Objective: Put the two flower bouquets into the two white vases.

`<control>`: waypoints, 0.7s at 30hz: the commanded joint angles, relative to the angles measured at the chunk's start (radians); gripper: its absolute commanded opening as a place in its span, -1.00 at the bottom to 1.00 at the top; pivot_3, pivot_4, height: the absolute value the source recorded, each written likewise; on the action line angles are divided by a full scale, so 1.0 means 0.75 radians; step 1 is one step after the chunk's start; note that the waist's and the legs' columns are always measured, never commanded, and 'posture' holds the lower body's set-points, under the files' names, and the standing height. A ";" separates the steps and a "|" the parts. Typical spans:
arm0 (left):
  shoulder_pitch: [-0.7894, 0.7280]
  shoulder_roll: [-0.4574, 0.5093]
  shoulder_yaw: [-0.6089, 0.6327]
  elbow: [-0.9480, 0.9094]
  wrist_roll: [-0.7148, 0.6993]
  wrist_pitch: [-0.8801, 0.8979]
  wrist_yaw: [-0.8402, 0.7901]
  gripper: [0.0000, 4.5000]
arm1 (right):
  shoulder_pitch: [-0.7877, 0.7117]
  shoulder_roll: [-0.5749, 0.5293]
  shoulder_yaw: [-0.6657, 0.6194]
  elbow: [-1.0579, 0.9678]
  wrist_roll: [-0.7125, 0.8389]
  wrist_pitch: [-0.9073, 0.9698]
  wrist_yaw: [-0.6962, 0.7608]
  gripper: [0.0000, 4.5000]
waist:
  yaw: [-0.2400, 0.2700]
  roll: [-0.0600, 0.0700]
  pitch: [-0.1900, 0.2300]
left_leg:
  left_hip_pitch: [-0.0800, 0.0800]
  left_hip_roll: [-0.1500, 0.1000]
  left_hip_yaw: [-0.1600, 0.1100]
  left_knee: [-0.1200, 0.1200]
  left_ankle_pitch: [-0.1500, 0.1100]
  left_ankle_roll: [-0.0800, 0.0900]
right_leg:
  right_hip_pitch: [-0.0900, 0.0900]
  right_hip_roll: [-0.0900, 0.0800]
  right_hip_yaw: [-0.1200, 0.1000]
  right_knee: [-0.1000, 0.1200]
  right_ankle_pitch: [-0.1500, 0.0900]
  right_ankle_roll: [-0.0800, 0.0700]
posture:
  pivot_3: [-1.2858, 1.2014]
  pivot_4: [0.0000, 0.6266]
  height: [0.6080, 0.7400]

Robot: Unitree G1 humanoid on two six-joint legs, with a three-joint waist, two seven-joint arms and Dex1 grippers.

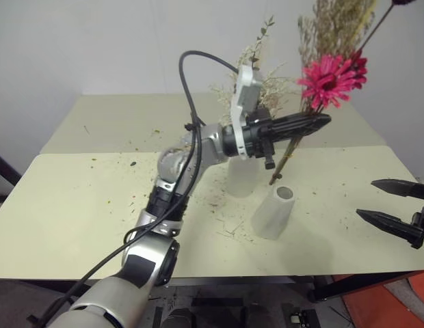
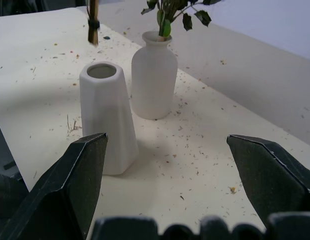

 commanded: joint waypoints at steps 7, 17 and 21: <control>0.026 -0.069 -0.010 0.002 0.030 -0.075 -0.027 -0.99 | 0.059 0.017 -0.105 -0.092 0.056 0.021 -0.047 1.00 | 0.000 0.001 0.000 | 0.000 0.000 0.000 0.000 0.000 0.000 | 0.001 0.000 0.001 0.001 -0.001 0.001 | 0.03 -0.52 1.00; 0.105 -0.076 -0.063 -0.004 0.060 -0.059 -0.031 -0.99 | 0.082 0.028 -0.118 -0.110 0.057 0.020 -0.063 1.00 | 0.000 0.001 0.000 | 0.000 0.000 0.000 0.000 0.000 0.000 | 0.002 0.000 0.001 0.001 -0.001 0.002 | 0.03 -0.52 1.00; 0.133 -0.088 -0.073 0.020 0.085 -0.074 -0.032 -0.99 | 0.076 0.028 -0.109 -0.115 0.054 0.019 -0.072 1.00 | 0.000 0.001 -0.001 | 0.000 0.000 0.000 0.000 0.000 0.000 | 0.001 0.000 0.001 0.001 -0.001 0.002 | 0.03 -0.52 1.00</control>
